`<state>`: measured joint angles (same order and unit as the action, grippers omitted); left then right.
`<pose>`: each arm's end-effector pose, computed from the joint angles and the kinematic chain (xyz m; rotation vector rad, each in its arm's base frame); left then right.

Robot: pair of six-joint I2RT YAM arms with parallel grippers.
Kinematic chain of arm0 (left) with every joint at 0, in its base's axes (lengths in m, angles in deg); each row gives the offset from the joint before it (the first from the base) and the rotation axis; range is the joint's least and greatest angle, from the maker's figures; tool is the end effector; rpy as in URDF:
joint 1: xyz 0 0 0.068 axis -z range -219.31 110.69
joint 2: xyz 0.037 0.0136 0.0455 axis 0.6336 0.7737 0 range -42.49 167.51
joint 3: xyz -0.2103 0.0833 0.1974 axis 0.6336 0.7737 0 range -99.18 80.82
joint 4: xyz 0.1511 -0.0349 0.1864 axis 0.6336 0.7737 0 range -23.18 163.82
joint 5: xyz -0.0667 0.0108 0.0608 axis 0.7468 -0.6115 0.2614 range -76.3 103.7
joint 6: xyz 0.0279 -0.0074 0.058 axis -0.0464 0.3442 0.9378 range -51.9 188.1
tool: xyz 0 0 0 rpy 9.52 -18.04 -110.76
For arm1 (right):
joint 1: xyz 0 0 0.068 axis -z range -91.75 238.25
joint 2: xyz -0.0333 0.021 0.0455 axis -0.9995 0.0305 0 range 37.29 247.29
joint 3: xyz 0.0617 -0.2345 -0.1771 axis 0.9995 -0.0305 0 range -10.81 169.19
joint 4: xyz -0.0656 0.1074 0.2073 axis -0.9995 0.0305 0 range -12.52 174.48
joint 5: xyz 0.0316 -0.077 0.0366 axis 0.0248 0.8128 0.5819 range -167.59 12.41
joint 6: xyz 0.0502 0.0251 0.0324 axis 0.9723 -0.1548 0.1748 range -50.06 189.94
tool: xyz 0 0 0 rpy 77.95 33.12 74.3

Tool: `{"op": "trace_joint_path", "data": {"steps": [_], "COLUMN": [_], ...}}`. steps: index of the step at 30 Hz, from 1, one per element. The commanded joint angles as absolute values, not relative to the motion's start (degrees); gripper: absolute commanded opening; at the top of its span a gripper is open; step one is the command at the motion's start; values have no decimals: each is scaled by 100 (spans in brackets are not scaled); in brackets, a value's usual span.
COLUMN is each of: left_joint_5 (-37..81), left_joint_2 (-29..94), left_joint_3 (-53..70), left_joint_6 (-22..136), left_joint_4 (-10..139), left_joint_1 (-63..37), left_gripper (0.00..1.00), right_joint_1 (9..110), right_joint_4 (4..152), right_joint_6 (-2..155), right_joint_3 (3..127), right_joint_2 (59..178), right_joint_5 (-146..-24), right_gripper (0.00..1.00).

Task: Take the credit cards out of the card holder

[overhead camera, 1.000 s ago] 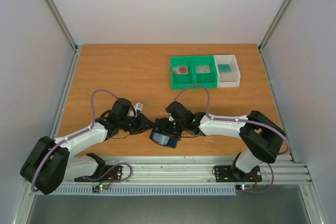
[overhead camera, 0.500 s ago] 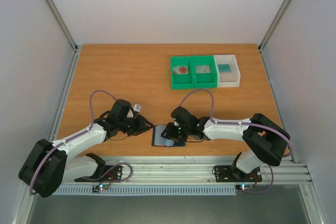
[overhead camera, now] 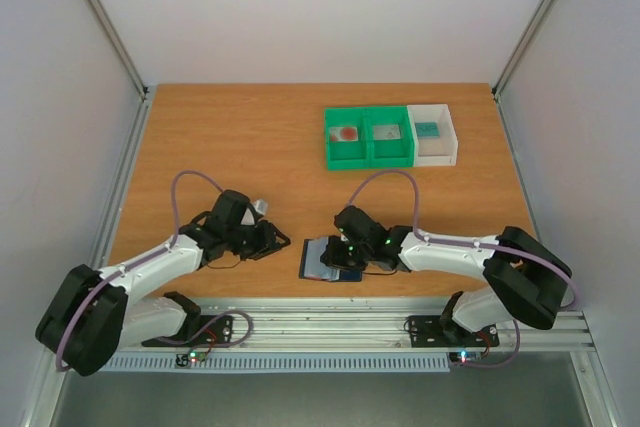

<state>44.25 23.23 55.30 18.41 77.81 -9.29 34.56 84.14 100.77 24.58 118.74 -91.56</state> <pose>0.1463 -0.1142 0.1892 -0.2059 2.7152 -1.1801 0.1383 0.2088 0.1845 -0.6423 2.6156 0.8547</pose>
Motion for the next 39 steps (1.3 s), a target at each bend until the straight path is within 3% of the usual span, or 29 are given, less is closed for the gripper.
{"op": "trace_joint_path", "data": {"steps": [1,18,39], "left_joint_5": [4730,4575,5239], "left_joint_2": [2439,2711,4134], "left_joint_3": [5478,5178,5388], "left_joint_6": [1788,2381,1783], "left_joint_4": [7354,7954,6399], "left_joint_1": [-908,-908,-653], "left_gripper": [33,45,40], "right_joint_1": [3455,3459,3460], "right_joint_4": [8478,8183,7824], "right_joint_6": [9843,9631,9458], "right_joint_3": [2439,1734,1458], "right_joint_2": [11701,11190,10957], "right_joint_5": [-9068,-8840,-8887], "right_gripper": [1,1,1]}}
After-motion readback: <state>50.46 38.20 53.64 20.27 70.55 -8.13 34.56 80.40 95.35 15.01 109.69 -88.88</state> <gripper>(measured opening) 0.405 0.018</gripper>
